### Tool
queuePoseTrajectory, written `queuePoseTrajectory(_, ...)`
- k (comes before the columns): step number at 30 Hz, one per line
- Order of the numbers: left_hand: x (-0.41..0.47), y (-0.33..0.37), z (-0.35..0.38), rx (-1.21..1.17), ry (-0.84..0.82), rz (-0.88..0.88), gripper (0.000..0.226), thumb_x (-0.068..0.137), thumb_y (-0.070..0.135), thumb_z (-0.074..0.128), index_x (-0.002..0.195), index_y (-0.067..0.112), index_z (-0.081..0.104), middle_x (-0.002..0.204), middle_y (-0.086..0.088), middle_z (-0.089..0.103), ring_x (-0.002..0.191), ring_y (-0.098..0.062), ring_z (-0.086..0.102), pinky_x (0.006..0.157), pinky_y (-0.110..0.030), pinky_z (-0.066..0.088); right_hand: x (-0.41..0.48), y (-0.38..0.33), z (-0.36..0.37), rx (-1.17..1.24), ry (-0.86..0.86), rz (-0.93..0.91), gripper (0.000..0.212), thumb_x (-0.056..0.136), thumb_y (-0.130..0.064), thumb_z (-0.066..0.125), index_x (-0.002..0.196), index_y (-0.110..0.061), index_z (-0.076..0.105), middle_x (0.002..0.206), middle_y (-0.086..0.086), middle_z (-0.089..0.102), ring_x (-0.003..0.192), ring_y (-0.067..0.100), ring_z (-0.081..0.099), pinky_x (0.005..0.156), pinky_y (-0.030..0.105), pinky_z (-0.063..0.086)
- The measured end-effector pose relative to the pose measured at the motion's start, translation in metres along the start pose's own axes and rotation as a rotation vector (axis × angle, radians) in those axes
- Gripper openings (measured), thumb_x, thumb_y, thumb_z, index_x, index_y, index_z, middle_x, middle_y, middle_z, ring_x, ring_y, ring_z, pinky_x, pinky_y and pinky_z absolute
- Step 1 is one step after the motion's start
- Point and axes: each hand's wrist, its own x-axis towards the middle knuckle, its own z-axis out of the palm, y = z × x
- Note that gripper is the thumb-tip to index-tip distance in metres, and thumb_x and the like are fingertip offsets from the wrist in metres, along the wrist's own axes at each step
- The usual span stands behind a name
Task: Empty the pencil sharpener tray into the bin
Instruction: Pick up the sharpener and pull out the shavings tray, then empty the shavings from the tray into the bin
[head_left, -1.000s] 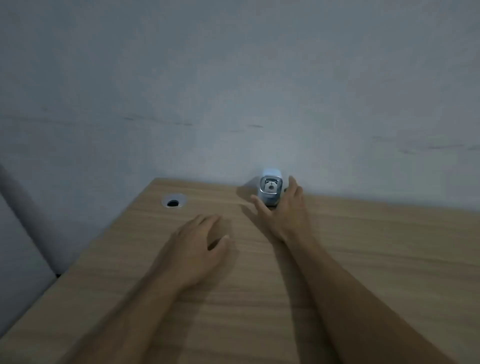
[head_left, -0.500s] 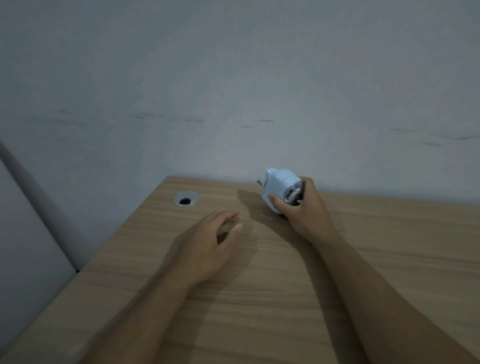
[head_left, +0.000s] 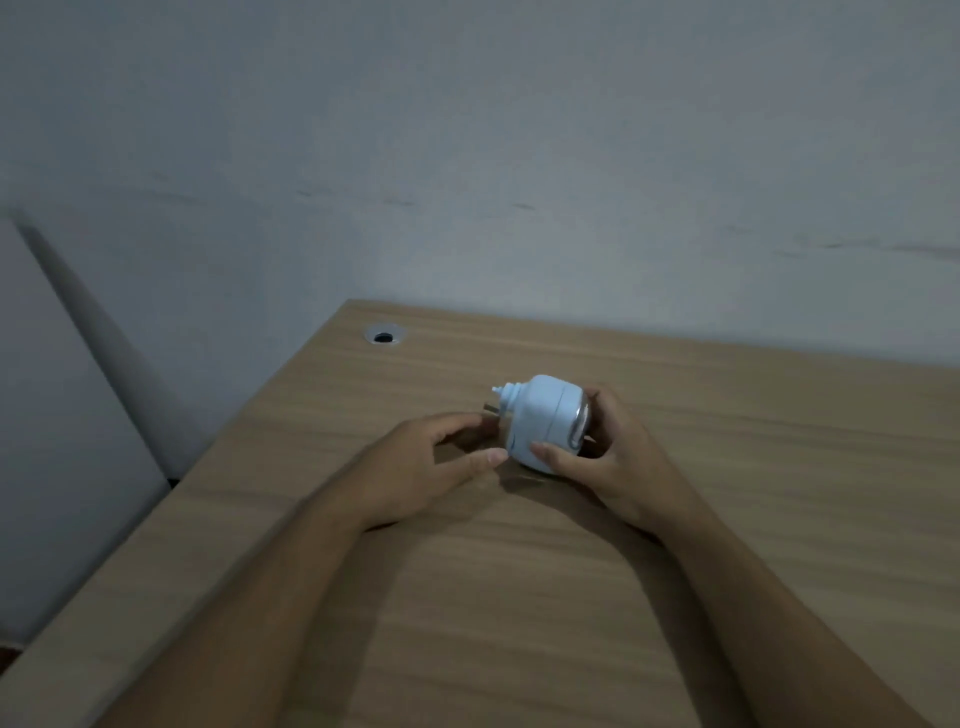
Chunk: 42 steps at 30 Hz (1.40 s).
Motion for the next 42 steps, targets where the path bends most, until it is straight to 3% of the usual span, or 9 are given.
queuePoseTrajectory(3,-0.018,0.005,0.0,-0.051,-0.037,0.038,0.056,0.094,0.048,0.083,0.146,0.033,0.071,0.141,0.027,0.073,0.131,0.016,0.063,0.114,-0.014,0.047,-0.02,-0.008,0.003,-0.007,-0.065,-0.027,0.06,0.085,-0.029,0.095,0.136,-0.03,0.065,0.128,-0.006,0.077,0.118,0.016,0.077,0.106,0.047,0.062)
queuePoseTrajectory(6,-0.027,0.01,-0.001,-0.086,-0.081,0.05,0.051,0.093,0.034,0.088,0.142,0.03,0.074,0.133,0.027,0.078,0.123,0.014,0.069,0.101,-0.005,0.049,-0.032,-0.013,0.007,-0.002,-0.106,-0.065,0.062,0.086,-0.029,0.095,0.139,-0.029,0.064,0.13,-0.006,0.077,0.121,0.017,0.076,0.109,0.05,0.06)
queuePoseTrajectory(13,-0.03,0.012,-0.005,-0.102,-0.123,0.023,0.044,0.086,0.031,0.094,0.128,0.032,0.082,0.122,0.019,0.084,0.117,0.002,0.077,0.101,-0.016,0.055,-0.044,-0.013,0.008,-0.008,-0.146,-0.077,0.063,0.085,-0.034,0.095,0.14,-0.029,0.064,0.13,-0.006,0.077,0.12,0.016,0.076,0.107,0.05,0.061)
queuePoseTrajectory(17,-0.033,0.01,-0.017,-0.118,-0.164,-0.005,0.053,0.087,0.028,0.093,0.138,0.034,0.077,0.134,0.024,0.079,0.128,0.007,0.071,0.113,-0.017,0.049,-0.043,-0.01,0.006,0.008,-0.147,-0.069,0.062,0.084,-0.032,0.095,0.137,-0.029,0.064,0.126,-0.004,0.077,0.116,0.016,0.077,0.106,0.049,0.062)
queuePoseTrajectory(22,-0.044,-0.004,-0.04,-0.043,-0.138,-0.063,0.057,0.087,0.036,0.092,0.14,0.04,0.073,0.139,0.028,0.074,0.135,0.008,0.064,0.126,-0.037,0.044,-0.041,-0.003,0.001,0.064,-0.122,-0.028,0.058,0.085,-0.028,0.095,0.134,-0.029,0.063,0.123,-0.004,0.077,0.113,0.017,0.078,0.105,0.05,0.063)
queuePoseTrajectory(31,-0.053,-0.003,-0.036,-0.126,-0.125,-0.053,0.053,0.088,0.028,0.092,0.138,0.037,0.075,0.138,0.024,0.076,0.133,0.005,0.067,0.122,-0.032,0.046,-0.042,-0.004,0.002,0.02,-0.116,-0.021,0.058,0.084,-0.031,0.095,0.132,-0.032,0.062,0.122,-0.011,0.075,0.112,0.007,0.076,0.097,0.026,0.061)
queuePoseTrajectory(35,-0.061,-0.003,-0.034,-0.145,-0.079,-0.041,0.054,0.088,0.025,0.092,0.138,0.035,0.076,0.138,0.025,0.076,0.133,0.008,0.066,0.118,-0.023,0.047,-0.047,-0.009,0.003,0.044,-0.108,-0.011,0.062,0.086,-0.029,0.095,0.138,-0.029,0.061,0.129,-0.012,0.074,0.117,0.002,0.074,0.096,0.017,0.058)
queuePoseTrajectory(38,-0.077,-0.002,-0.034,-0.195,-0.044,-0.048,0.052,0.09,0.021,0.09,0.137,0.038,0.075,0.136,0.024,0.077,0.131,0.006,0.068,0.11,-0.018,0.052,-0.057,-0.014,0.004,0.12,-0.065,0.022,0.071,0.082,-0.034,0.098,0.142,-0.028,0.061,0.135,-0.011,0.074,0.124,0.003,0.074,0.104,0.023,0.059)
queuePoseTrajectory(42,-0.109,0.0,-0.036,-0.241,0.001,-0.059,0.055,0.092,0.019,0.088,0.143,0.032,0.072,0.136,0.014,0.079,0.128,-0.004,0.073,0.111,-0.026,0.057,-0.078,-0.023,0.006,0.192,0.026,0.031,0.071,0.082,-0.028,0.097,0.143,-0.024,0.062,0.14,-0.006,0.074,0.133,0.007,0.07,0.112,0.032,0.059)
